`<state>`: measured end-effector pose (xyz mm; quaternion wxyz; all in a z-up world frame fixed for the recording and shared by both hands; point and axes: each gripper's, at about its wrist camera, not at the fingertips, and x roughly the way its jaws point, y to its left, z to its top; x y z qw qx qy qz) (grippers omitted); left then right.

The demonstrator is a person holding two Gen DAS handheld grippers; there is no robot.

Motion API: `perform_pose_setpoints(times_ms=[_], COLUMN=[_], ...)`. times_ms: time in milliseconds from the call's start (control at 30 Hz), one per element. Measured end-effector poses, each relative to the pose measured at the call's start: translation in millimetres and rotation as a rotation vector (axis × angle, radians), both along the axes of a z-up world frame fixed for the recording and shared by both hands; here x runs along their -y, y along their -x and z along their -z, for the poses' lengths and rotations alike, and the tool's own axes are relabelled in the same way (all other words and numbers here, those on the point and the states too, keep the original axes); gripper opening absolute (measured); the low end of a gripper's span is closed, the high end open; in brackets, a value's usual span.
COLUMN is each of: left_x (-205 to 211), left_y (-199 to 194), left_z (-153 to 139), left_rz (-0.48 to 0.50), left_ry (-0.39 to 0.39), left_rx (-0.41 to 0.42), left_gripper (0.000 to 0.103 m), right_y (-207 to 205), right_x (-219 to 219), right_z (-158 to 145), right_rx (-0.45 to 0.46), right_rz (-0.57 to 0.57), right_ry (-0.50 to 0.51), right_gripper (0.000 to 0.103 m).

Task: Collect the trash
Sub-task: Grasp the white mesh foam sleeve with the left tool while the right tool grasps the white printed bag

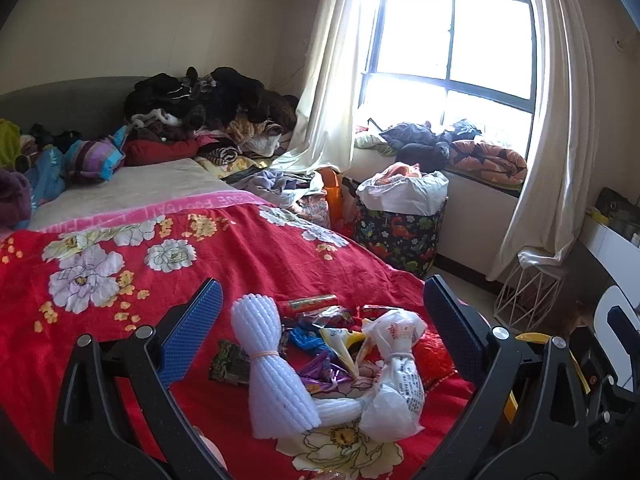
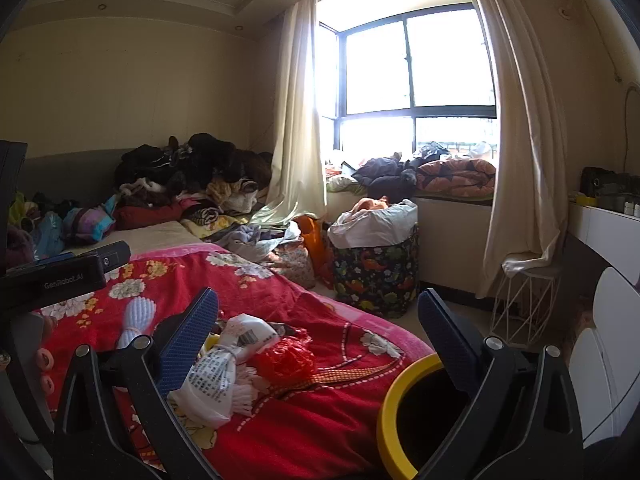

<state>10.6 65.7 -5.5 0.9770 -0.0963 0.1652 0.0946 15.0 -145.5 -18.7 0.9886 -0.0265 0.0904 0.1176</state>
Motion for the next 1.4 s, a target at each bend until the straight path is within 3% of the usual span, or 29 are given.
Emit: perform_pose_setpoints(times_ms=[300, 500, 933, 1033, 1133, 1200, 1300, 1400], left_x=[-38.1, -64.7, -76.7, -75.3, -73.9, -72.8, -67.2, -60.9], left_y=[-2.1, -8.8, -21.6, -25.6, -29.8, -33.4, -38.0, -40.8], left_z=[4.7, 19.6, 66.3, 73.5, 79.3, 83.5, 89.8, 97.2], left_rz=[-0.094, -0.146, -0.033, -0.002, 0.032, 0.056, 0.089, 0.114], left_ry=[0.019, 0.046, 0.192, 0.223, 0.264, 0.298, 0.303, 0.306], left_rx=[-0.030, -0.121, -0.257, -0.277, -0.307, -0.331, -0.364, -0.401], left_gripper=[0.092, 0.092, 0.092, 0.087, 0.079, 0.073, 0.068, 0.054], right_y=[-18.0, -31.8, -67.1, -74.4, -80.0, -81.4, -81.3, -80.5], right_x=[-46.9, -68.2, -82.6, -88.1, -94.0, -97.9, -97.7, -93.5], right_z=[1.5, 14.5, 62.5, 69.7, 77.1, 80.3, 82.7, 82.3], right_rx=[-0.056, -0.125, -0.384, -0.435, -0.484, -0.508, -0.517, -0.505], right_rz=[-0.145, -0.229, -0.275, -0.306, -0.333, -0.348, -0.358, -0.368], right_ry=[0.014, 0.037, 0.055, 0.054, 0.055, 0.059, 0.053, 0.040], right_gripper=[0.097, 0.097, 0.097, 0.097, 0.086, 0.072, 0.060, 0.052])
